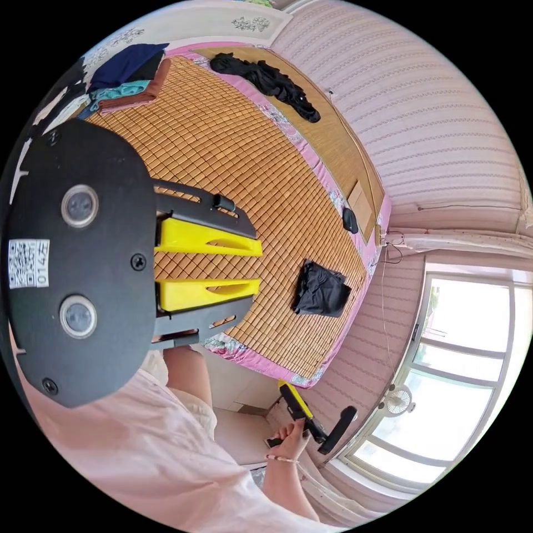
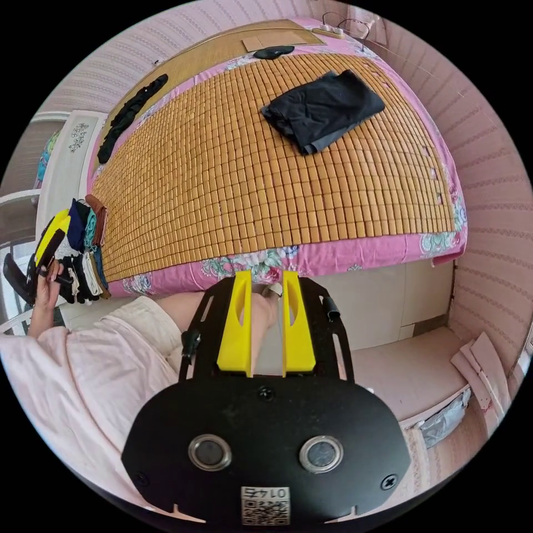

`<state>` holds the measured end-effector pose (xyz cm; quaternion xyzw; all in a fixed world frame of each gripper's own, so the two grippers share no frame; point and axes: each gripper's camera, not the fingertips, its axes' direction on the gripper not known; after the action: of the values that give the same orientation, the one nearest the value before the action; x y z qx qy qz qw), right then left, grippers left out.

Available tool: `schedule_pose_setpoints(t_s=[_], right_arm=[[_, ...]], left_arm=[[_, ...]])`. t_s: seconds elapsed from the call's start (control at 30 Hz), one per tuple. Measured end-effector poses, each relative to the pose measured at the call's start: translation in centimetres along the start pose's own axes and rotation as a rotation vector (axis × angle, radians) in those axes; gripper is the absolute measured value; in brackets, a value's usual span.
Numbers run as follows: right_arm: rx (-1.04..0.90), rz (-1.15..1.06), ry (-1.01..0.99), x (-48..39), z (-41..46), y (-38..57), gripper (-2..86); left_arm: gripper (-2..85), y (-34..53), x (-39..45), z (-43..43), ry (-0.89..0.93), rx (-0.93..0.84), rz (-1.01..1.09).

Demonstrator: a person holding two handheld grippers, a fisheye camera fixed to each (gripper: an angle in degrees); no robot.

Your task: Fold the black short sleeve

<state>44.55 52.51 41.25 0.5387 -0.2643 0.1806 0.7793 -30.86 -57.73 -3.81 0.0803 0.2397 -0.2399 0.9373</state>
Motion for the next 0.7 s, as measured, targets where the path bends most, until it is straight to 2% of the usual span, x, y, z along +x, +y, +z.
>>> schedule_pose_setpoints(t_s=[0.17, 0.33, 0.5, 0.6, 0.7], right_arm=[[0.053, -0.118, -0.039, 2.9, -2.2, -10.4, 8.1], [0.023, -0.208, -0.094, 6.6, -2.0, -20.6, 6.5], [-0.046, -0.286, 0.031, 9.3, 1.0, -30.6, 7.0], [-0.136, -0.340, 0.049, 10.5, 4.0, -34.6, 8.1], [-0.107, -0.361, 0.074, 11.2, 5.6, -37.2, 10.8]], left_arm=[[7.3, -7.4, 0.6, 11.8, 0.017, -0.091, 0.027], [7.7, -14.3, 0.4, 25.4, 0.069, -0.184, -0.140], [8.1, -20.1, -0.6, 39.4, 0.037, -0.256, -0.240], [9.2, -23.3, -1.0, 45.5, 0.082, -0.240, -0.208], [9.8, -25.7, -0.9, 51.1, 0.088, -0.242, -0.169]])
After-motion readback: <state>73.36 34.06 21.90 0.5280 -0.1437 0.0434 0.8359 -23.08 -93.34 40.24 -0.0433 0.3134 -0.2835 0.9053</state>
